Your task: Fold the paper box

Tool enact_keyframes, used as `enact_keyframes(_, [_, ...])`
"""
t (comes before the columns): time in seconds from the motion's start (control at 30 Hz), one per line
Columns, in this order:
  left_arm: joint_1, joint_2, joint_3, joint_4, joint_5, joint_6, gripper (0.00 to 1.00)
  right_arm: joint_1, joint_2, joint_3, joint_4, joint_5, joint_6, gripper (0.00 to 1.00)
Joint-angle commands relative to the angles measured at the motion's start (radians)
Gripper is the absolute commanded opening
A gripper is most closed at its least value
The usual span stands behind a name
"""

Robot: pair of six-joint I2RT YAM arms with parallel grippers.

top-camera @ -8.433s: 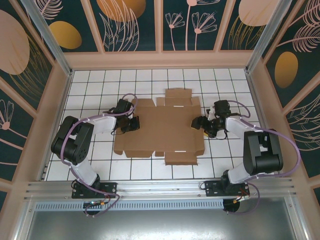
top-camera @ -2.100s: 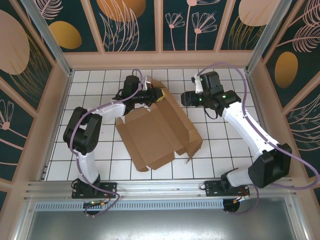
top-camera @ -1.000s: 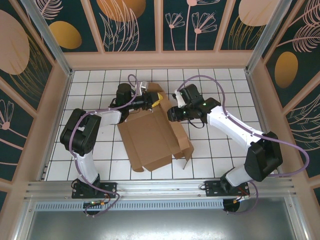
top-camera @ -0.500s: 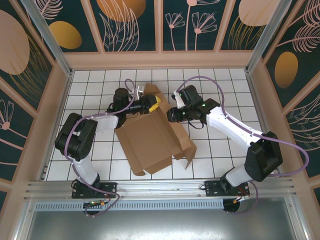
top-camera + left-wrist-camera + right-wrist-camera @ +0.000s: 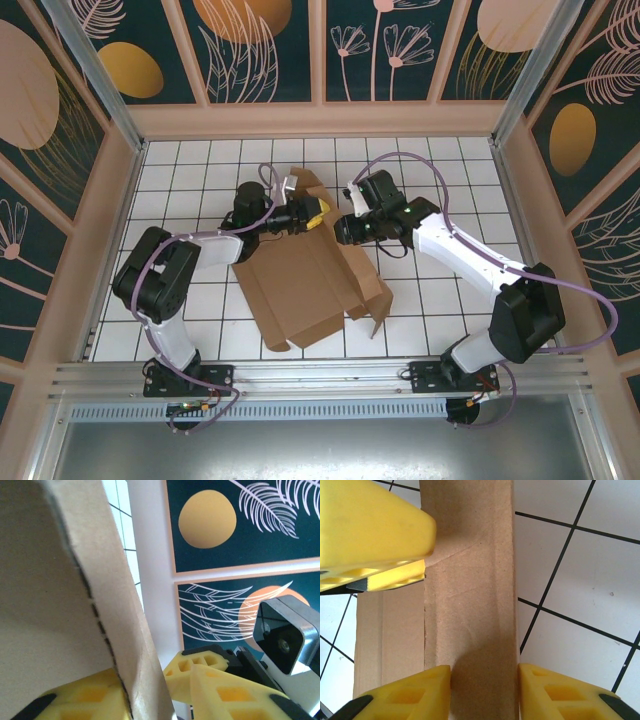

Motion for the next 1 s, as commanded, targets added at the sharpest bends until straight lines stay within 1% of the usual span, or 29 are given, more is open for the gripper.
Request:
enact_keyframes(0.0, [-0.002,0.025,-0.001,0.117,0.001,-0.031,0.33,0.007,0.007,-0.021,-0.024,0.001,-0.013,0.37])
enact_keyframes(0.13, [-0.003,0.048,0.003,0.141,-0.003,-0.049,0.36,0.007,0.007,-0.023,-0.022,-0.003,-0.013,0.37])
enact_keyframes(0.27, [-0.003,0.068,0.001,0.180,0.001,-0.074,0.35,0.009,0.006,-0.028,-0.016,-0.010,-0.010,0.37])
enact_keyframes(0.47, [-0.004,0.088,-0.004,0.215,0.005,-0.093,0.26,0.009,0.007,-0.028,-0.012,-0.014,-0.012,0.36])
enact_keyframes(0.67, [-0.004,0.120,-0.007,0.302,0.005,-0.154,0.14,0.009,0.006,-0.024,-0.011,-0.008,-0.012,0.36])
enact_keyframes(0.77, [-0.004,0.120,-0.007,0.317,-0.007,-0.164,0.08,0.009,0.004,-0.018,-0.014,0.008,-0.015,0.41])
enact_keyframes(0.83, [-0.004,0.114,-0.006,0.329,-0.022,-0.167,0.04,0.009,-0.002,-0.003,-0.025,0.041,-0.013,0.47])
enact_keyframes(0.9, [-0.004,0.101,-0.009,0.348,-0.063,-0.169,0.00,0.009,-0.011,0.023,-0.045,0.109,-0.012,0.52])
enact_keyframes(0.97, [-0.003,0.082,-0.021,0.365,-0.125,-0.167,0.00,0.009,-0.029,0.050,-0.056,0.167,-0.017,0.55])
